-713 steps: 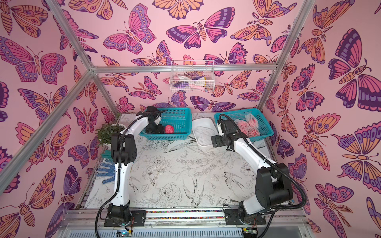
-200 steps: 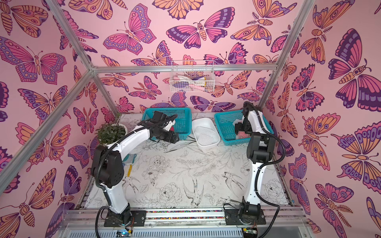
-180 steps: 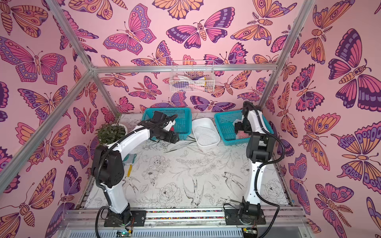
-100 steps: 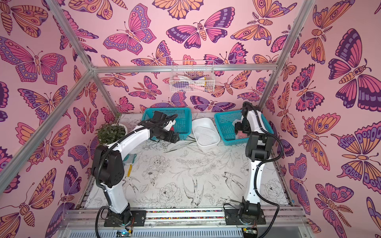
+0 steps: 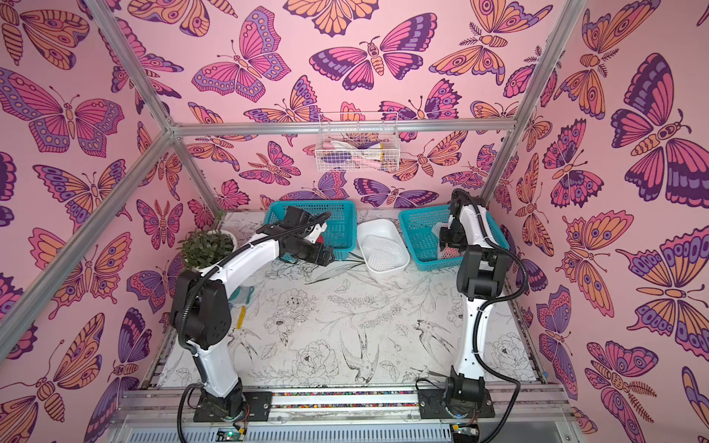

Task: Remove foam nets from apples
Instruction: Pick up the apple from the basket.

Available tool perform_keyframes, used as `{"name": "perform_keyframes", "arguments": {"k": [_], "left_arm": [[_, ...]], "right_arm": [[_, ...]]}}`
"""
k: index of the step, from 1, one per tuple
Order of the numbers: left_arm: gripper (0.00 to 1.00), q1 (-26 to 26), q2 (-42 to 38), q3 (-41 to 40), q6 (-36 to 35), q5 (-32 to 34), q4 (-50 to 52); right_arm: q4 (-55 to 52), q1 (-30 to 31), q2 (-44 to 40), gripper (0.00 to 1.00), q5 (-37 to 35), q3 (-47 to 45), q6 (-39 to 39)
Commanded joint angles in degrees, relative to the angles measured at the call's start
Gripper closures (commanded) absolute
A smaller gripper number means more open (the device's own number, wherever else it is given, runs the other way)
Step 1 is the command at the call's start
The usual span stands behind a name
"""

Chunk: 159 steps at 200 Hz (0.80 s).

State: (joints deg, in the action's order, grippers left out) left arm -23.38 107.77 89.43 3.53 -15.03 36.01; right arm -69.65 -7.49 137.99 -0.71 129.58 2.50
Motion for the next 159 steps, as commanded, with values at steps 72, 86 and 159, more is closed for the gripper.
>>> {"name": "perform_keyframes", "arguments": {"k": [72, 86, 159], "left_arm": [[0.05, -0.26, -0.93, -0.04, 0.57, -0.63, 0.21], [0.05, -0.27, -1.05, -0.13, 0.56, -0.71, 0.16], [0.05, -0.53, -0.63, 0.23, 1.02, -1.23, 0.19]], "right_arm": [[3.29, 3.53, -6.85, 0.57, 4.68, -4.86, -5.86], [3.25, 3.64, -7.26, 0.57, 5.14, -4.84, -5.85], [6.45, 4.39, -12.21, 0.57, 6.24, -9.68, -8.13]]}}
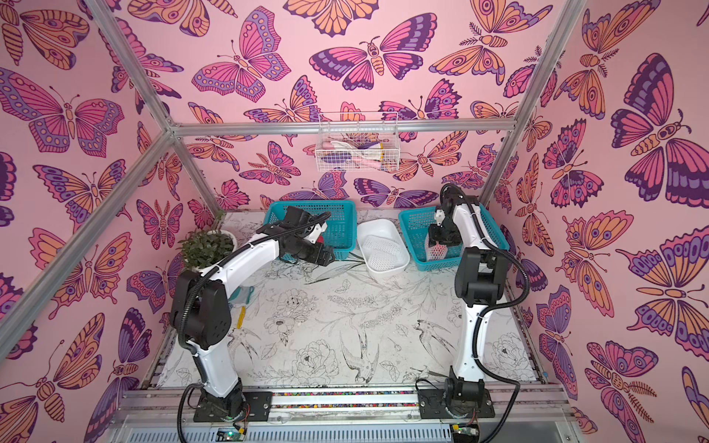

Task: Remove foam nets from apples
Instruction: Pick up the apple from the basket.

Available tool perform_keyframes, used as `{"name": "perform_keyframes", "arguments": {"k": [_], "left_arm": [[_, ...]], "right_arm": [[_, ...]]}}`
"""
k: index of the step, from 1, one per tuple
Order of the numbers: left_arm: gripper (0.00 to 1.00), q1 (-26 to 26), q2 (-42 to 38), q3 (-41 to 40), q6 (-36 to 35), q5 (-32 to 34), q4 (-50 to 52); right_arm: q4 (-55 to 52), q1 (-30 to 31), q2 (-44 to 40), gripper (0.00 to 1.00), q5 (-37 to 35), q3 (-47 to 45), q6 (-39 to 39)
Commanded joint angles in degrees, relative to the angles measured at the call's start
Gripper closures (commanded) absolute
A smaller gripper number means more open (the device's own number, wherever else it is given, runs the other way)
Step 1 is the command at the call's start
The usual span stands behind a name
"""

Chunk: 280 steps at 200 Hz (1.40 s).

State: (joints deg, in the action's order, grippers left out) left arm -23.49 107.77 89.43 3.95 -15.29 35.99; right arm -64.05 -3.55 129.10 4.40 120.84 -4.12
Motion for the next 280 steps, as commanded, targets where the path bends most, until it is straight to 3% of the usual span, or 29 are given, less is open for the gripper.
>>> {"name": "perform_keyframes", "arguments": {"k": [1, 91, 139, 213, 280], "left_arm": [[0.05, -0.42, -0.63, 0.23, 0.57, -0.97, 0.17], [0.05, -1.60, -1.04, 0.22, 0.40, -0.39, 0.53], [0.05, -1.96, -1.58, 0.34, -0.31, 0.05, 1.20], [0.05, -3.02, 0.64, 4.80, -0.30, -2.01, 2.66], [0.05, -4.43, 3.57, 9.77, -0.15, -4.09, 4.37]], "right_arm": [[0.86, 0.42, -3.37, 0.57, 1.13, -0.99, -1.59], [9.97, 0.82, -10.39, 0.58, 2.45, -10.03, -4.41], [21.72, 1.57, -18.13, 0.61, 6.14, -18.71, -6.12], [38.66, 3.02, -26.67, 0.63, 9.83, -33.22, -11.38], [42.85, 2.98, -28.61, 0.65, 12.02, -37.38, -15.08]]}}
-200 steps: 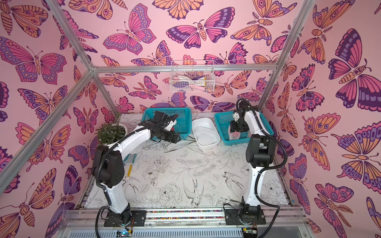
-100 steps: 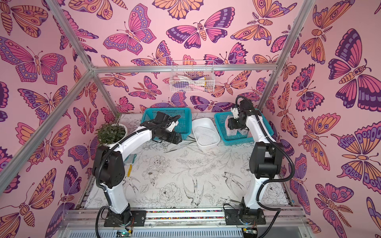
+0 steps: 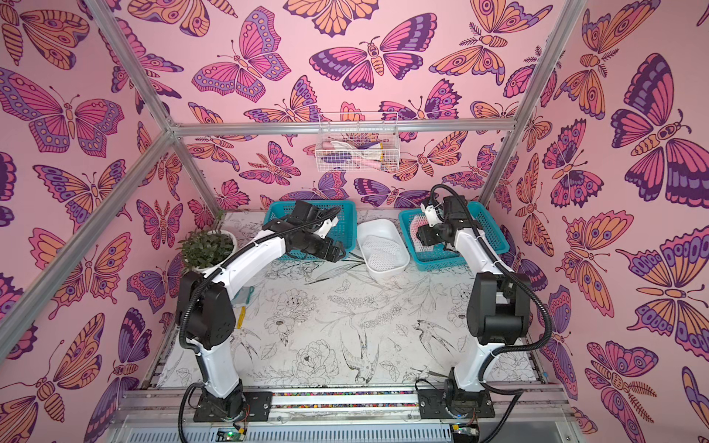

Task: Remove foam nets from apples
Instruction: Pick up the apple from the basket, then place the apple at the center of the board.

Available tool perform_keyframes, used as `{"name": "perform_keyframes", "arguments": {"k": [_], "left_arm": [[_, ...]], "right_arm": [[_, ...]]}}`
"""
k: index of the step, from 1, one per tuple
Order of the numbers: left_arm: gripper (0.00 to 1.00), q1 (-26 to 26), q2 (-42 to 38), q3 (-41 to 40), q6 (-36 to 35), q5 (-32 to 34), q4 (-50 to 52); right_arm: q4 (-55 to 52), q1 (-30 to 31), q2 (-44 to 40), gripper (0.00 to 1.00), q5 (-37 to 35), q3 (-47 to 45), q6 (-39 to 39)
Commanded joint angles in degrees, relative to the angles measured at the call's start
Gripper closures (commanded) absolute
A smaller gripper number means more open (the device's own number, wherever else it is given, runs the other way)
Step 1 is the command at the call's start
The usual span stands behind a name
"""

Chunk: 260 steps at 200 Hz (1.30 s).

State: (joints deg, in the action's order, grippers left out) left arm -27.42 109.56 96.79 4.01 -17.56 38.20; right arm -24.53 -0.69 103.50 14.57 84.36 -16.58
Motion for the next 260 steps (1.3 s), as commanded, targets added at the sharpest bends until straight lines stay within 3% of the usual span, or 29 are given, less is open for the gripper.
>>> {"name": "perform_keyframes", "arguments": {"k": [1, 55, 129, 211, 260], "left_arm": [[0.05, -0.51, 1.88, 2.55, -0.22, -1.84, 2.20], [0.06, -1.93, 1.96, 7.60, -0.44, -3.47, 4.42], [0.06, -2.40, -3.01, 9.30, 1.40, -5.38, 5.04], [0.04, -4.18, -12.90, -0.83, 2.53, -8.77, 4.10], [0.06, -6.71, -15.76, -8.29, 4.05, -10.47, -0.25]], "right_arm": [[3.34, 0.14, -3.07, 0.65, 1.95, -0.97, -2.78], [9.10, 1.07, -9.92, 0.65, 6.76, -6.29, -8.18], [11.08, 9.93, -19.93, 0.65, 5.35, -13.87, -12.61], [19.65, 23.32, -30.98, 0.66, 0.13, -29.57, -8.33], [22.15, 28.77, -32.65, 0.67, -2.95, -34.70, -6.30]]}}
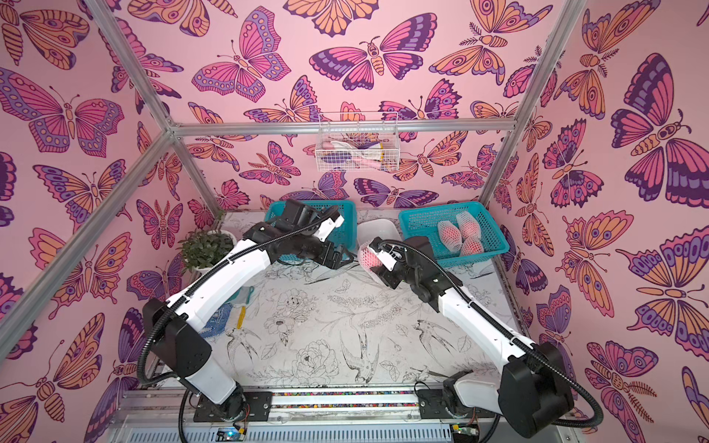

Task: Remove foam nets from apples
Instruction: Place the apple at the center of the board.

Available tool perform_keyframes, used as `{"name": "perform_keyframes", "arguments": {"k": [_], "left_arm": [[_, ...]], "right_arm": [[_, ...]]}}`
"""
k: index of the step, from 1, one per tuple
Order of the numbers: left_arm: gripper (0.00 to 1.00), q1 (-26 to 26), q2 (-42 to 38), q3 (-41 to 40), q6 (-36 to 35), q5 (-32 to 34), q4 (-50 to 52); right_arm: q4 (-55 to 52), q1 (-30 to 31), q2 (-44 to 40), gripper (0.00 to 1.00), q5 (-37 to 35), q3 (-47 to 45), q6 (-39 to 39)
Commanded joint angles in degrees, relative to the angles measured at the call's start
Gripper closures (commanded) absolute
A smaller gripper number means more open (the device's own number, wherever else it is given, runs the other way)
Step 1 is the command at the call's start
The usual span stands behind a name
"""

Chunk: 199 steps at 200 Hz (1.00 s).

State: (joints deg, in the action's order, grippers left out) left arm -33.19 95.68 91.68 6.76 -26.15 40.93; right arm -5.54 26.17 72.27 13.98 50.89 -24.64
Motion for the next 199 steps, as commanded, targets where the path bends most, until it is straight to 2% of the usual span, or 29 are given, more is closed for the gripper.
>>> {"name": "perform_keyframes", "arguments": {"k": [1, 63, 158, 199], "left_arm": [[0.06, -0.92, -1.89, -3.30, 1.35, -1.88, -3.14], [0.14, -1.50, -0.19, -4.82, 2.50, -3.44, -7.08], [0.28, -1.48, 2.68, -5.16, 3.45, -1.23, -9.73], [0.41, -1.47, 3.45, -5.00, 4.00, -2.16, -10.49]], "right_arm": [[3.21, 1.98, -1.47, 0.67, -2.37, -1.32, 1.82], [3.66, 4.37, -2.12, 0.67, -3.52, -3.39, 2.93], [4.01, 5.99, -0.52, 0.67, -3.85, -3.26, 2.34], [3.97, 6.43, 0.25, 0.67, -3.87, -2.91, 2.06]]}}
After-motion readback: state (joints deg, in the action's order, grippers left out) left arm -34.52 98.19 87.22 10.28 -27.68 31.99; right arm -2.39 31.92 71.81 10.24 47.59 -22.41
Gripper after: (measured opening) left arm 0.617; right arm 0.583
